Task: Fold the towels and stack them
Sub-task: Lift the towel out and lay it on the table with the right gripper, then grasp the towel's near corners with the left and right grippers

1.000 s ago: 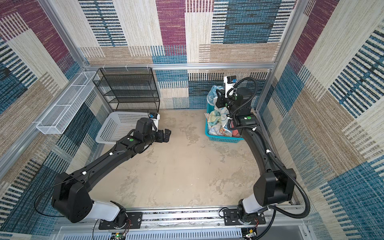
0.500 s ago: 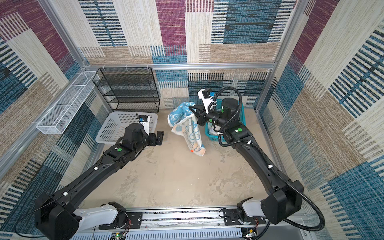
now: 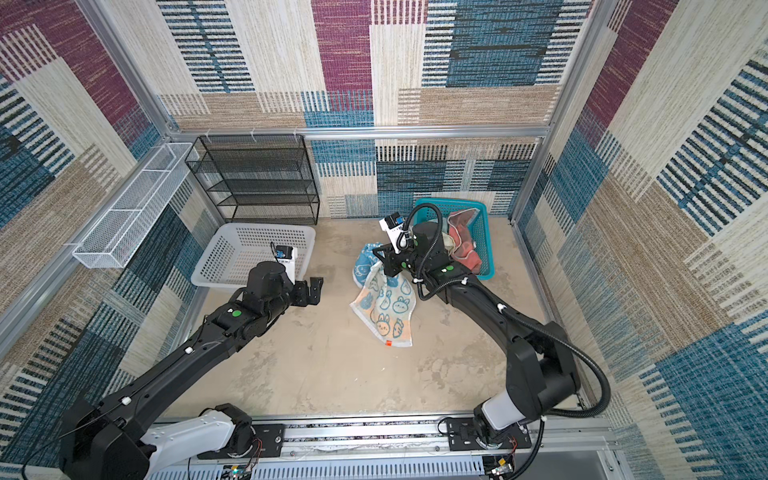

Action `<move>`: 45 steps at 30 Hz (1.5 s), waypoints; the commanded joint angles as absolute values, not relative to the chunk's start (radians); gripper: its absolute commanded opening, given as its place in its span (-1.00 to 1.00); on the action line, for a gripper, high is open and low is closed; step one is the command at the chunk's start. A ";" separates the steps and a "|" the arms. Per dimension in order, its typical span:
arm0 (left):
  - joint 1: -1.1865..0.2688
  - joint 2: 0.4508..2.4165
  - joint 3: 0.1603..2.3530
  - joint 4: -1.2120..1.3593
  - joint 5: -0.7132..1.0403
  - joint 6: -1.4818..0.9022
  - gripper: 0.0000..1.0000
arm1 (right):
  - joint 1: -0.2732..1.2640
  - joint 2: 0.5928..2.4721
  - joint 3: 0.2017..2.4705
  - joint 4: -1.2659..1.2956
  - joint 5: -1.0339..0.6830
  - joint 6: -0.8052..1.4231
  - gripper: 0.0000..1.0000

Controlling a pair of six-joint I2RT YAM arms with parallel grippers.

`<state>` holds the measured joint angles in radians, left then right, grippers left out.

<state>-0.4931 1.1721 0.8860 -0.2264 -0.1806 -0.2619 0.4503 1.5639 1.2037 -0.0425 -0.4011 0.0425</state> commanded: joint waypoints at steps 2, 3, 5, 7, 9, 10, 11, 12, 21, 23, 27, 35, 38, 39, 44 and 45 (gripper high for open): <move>-0.492 1.241 0.897 -0.221 -0.173 -0.282 1.00 | 0.451 1.687 1.310 -0.024 -0.186 -0.018 -0.87; -0.492 1.262 0.902 -0.225 -0.164 -0.285 1.00 | 0.451 1.719 1.339 -0.030 -0.163 -0.027 -0.78; -0.492 1.308 0.914 -0.238 -0.151 -0.294 1.00 | 0.452 1.777 1.381 -0.041 -0.128 -0.040 -0.48; -0.492 1.357 0.934 -0.261 -0.139 -0.302 0.99 | 0.452 1.812 1.402 -0.040 -0.104 -0.046 -0.07; -0.494 1.398 0.953 -0.280 -0.132 -0.310 0.98 | 0.451 1.822 1.391 -0.029 -0.085 -0.044 0.20; -0.494 1.420 0.965 -0.291 -0.128 -0.314 0.97 | 0.451 1.821 1.381 -0.024 -0.077 -0.042 0.33; -0.495 1.437 0.975 -0.298 -0.124 -0.317 0.97 | 0.451 1.815 1.372 -0.022 -0.068 -0.041 0.46; -0.498 1.456 0.986 -0.308 -0.123 -0.323 0.97 | 0.452 1.808 1.361 -0.020 -0.065 -0.040 0.52; -0.572 1.613 1.094 -0.413 -0.173 -0.273 0.89 | 0.451 1.664 1.142 0.014 0.007 -0.103 0.71; -0.597 1.649 1.124 -0.460 -0.206 -0.221 0.87 | 0.451 1.629 1.086 0.029 0.031 -0.135 0.71; -0.663 1.718 1.179 -0.570 -0.320 -0.076 0.84 | 0.451 1.564 0.995 0.043 0.033 -0.218 0.70; -0.724 1.805 1.247 -0.644 -0.365 0.149 0.73 | 0.451 1.422 0.799 0.206 -0.047 -0.301 0.69; -0.726 1.832 1.258 -0.644 -0.327 0.174 0.63 | 0.451 1.416 0.795 0.186 -0.063 -0.311 0.70; -0.724 1.839 1.259 -0.644 -0.319 0.176 0.58 | 0.451 1.421 0.797 0.178 -0.059 -0.314 0.70; -0.725 1.870 1.263 -0.640 -0.274 0.181 0.29 | 0.451 1.440 0.796 0.166 -0.046 -0.327 0.69; -0.725 1.876 1.264 -0.638 -0.276 0.181 0.29 | 0.452 1.443 0.791 0.170 -0.048 -0.327 0.69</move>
